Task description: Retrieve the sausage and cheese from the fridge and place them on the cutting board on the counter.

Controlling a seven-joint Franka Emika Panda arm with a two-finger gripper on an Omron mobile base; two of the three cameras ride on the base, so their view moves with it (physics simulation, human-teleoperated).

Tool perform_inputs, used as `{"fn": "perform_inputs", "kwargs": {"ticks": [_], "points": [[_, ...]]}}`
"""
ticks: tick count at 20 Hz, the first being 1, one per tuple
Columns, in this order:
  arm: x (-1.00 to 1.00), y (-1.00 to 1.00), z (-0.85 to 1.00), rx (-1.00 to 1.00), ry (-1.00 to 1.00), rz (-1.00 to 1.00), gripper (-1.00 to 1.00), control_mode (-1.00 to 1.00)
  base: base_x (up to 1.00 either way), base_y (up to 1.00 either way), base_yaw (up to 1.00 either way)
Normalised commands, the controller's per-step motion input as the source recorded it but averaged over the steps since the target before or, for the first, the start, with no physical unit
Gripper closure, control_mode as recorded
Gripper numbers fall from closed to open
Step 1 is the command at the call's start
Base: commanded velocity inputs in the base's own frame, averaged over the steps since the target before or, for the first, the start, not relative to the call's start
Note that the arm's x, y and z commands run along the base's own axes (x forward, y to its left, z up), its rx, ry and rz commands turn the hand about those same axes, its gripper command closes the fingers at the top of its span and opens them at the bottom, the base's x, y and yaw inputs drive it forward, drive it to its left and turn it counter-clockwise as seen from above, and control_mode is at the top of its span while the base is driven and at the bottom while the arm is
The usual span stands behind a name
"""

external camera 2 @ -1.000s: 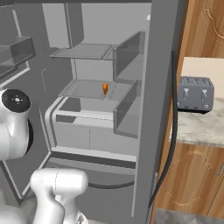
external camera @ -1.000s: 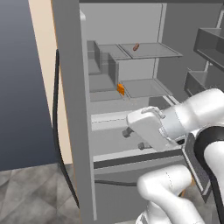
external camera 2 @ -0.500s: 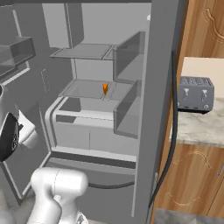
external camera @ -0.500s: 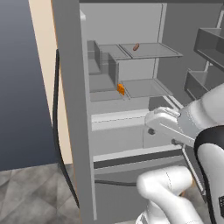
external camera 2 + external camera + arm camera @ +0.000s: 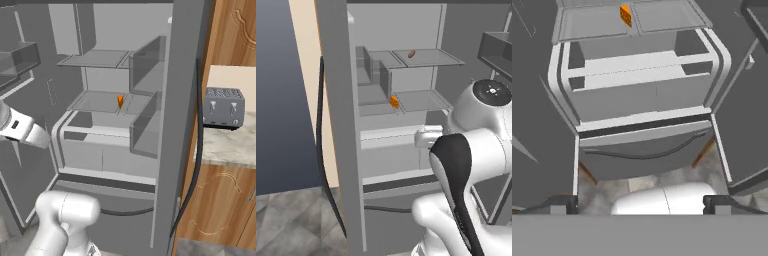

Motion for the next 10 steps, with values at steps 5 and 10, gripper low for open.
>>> {"fn": "perform_inputs", "kwargs": {"ticks": [5, 10], "points": [[0.09, -0.45, -0.10, -0.16, -0.42, 0.24, -1.00, -1.00, 0.00, 0.00, 0.00], [0.27, -0.31, 0.05, 0.02, -0.20, 0.21, -1.00, -1.00, 0.00, 0.00, 0.00]]}}
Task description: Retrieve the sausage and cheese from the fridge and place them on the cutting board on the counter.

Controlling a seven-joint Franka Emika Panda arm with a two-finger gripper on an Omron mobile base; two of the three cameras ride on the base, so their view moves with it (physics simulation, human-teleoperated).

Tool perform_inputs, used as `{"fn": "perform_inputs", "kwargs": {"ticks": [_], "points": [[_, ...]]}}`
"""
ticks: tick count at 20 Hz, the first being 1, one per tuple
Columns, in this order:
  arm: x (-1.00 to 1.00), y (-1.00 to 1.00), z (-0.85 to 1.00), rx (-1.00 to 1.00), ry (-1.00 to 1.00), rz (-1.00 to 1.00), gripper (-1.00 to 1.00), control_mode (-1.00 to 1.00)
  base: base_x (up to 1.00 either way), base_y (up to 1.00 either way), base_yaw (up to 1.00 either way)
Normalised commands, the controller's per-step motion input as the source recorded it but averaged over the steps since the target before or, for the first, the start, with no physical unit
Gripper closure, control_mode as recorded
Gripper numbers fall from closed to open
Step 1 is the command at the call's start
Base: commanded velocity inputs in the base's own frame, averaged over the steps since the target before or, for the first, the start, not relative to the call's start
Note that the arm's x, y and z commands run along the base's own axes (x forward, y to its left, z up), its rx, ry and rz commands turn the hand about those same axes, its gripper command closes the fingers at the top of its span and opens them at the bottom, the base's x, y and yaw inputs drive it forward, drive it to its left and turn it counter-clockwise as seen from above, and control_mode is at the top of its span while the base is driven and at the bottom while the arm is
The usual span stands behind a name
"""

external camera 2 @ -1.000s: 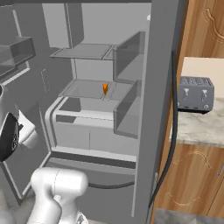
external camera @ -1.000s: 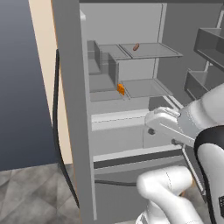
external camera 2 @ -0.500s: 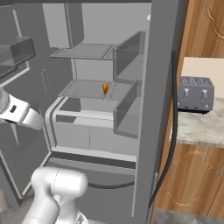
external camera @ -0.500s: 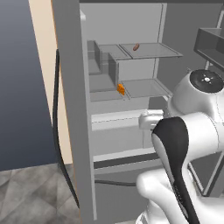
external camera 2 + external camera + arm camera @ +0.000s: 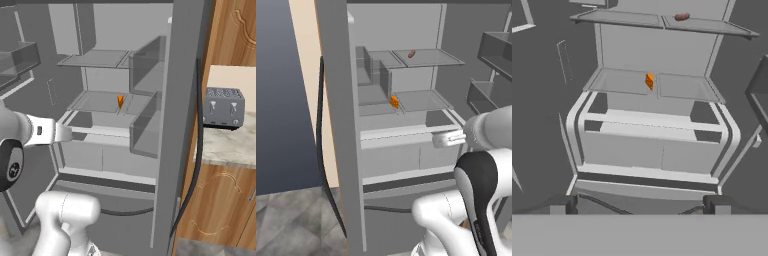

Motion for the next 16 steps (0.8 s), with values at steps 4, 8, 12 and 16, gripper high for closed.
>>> {"fn": "perform_inputs", "kwargs": {"ticks": [4, 8, 12, 16], "points": [[0.26, 0.00, 0.06, 0.00, 0.00, 0.00, -1.00, -1.00, 0.00, 0.00, 0.00], [0.12, -0.03, 0.00, 0.00, 0.00, 0.00, -1.00, -1.00, 0.00, 0.00, 0.00], [0.23, -0.01, 0.01, -0.01, -0.04, -0.05, -1.00, -1.00, 0.00, 0.00, 0.00], [0.28, -0.04, 0.26, -0.02, -0.05, -0.05, -1.00, -1.00, 0.00, 0.00, 0.00]]}}
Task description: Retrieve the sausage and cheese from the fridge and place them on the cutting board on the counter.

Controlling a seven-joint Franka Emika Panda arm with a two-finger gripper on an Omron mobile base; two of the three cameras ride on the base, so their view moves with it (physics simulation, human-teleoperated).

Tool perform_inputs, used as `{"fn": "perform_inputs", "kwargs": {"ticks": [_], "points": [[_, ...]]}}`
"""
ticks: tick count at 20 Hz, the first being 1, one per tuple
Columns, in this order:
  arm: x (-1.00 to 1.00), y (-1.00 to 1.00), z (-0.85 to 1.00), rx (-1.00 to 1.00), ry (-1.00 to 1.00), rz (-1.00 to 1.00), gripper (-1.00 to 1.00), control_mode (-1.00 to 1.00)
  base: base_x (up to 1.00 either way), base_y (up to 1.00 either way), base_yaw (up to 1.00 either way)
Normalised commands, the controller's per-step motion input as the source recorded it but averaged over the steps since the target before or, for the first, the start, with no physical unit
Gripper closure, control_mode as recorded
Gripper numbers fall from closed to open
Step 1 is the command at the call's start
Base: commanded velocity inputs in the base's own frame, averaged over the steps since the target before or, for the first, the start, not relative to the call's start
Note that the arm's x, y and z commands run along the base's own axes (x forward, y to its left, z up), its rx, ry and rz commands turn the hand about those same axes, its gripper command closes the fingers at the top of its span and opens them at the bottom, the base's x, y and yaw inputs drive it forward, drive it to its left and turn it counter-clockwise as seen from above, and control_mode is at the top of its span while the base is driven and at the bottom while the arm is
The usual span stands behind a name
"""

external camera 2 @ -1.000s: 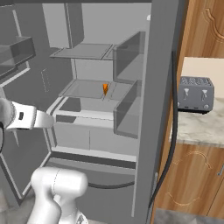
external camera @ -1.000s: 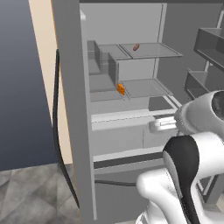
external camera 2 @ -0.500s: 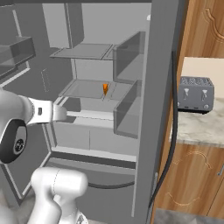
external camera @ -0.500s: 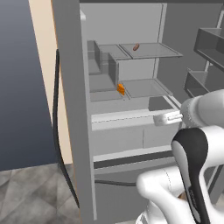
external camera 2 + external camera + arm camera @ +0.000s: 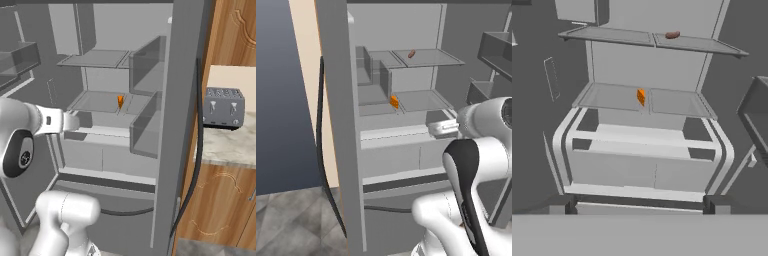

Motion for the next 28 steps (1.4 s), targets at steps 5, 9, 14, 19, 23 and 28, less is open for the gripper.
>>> {"fn": "perform_inputs", "kwargs": {"ticks": [5, 9, 14, 19, 23, 28], "points": [[0.20, -0.20, 0.13, -0.01, -0.04, -0.02, -1.00, -1.00, 0.00, 0.00, 0.00], [0.09, -0.09, 0.06, 0.00, -0.02, 0.00, -1.00, 1.00, 0.02, 0.00, 0.00], [0.00, 0.00, 0.00, 0.00, 0.00, 0.00, -1.00, 1.00, 0.58, 0.00, 0.01], [0.00, 0.00, 0.00, 0.00, 0.00, 0.00, -1.00, 1.00, 0.31, -0.01, 0.00], [0.00, 0.00, 0.00, 0.00, 0.00, 0.00, -1.00, 1.00, 0.44, -0.02, 0.00], [0.00, 0.00, 0.00, 0.00, 0.00, 0.00, -1.00, -1.00, 0.05, 0.00, 0.00]]}}
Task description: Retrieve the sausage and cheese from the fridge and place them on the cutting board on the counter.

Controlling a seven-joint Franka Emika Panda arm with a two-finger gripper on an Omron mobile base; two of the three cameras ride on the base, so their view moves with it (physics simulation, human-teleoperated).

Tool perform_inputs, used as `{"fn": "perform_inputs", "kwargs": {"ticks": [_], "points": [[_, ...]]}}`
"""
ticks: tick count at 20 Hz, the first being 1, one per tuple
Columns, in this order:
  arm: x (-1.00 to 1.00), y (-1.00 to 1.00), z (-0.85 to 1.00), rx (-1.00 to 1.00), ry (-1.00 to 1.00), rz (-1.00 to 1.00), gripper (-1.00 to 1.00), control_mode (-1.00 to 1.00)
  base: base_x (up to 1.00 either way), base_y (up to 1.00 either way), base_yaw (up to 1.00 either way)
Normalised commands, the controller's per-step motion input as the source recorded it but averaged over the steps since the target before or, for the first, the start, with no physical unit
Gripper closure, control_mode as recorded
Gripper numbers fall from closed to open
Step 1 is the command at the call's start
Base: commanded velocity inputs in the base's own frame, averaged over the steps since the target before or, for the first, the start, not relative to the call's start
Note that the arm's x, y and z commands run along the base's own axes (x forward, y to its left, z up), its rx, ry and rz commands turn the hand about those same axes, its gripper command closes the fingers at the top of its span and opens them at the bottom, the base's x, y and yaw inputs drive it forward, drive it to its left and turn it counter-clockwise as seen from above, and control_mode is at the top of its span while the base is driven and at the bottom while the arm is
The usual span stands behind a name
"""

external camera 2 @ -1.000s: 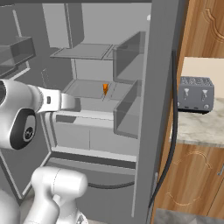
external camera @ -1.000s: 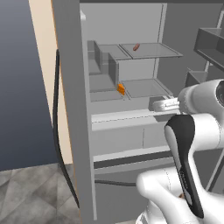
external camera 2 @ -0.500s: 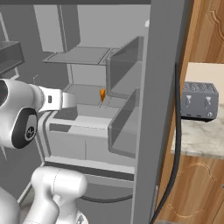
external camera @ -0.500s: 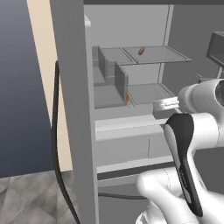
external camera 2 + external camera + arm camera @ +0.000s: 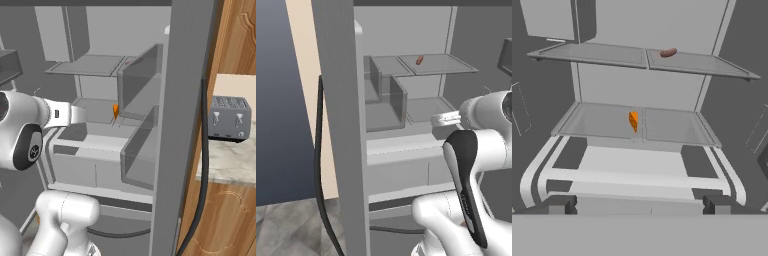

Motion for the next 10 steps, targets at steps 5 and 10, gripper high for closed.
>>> {"fn": "perform_inputs", "kwargs": {"ticks": [5, 10], "points": [[0.31, 0.00, -0.27, 0.00, 0.00, 0.05, -1.00, -1.00, 0.00, 0.00, 0.00], [0.36, 0.00, -0.36, 0.02, 0.00, 0.04, -1.00, -1.00, 0.00, 0.00, 0.00]]}}
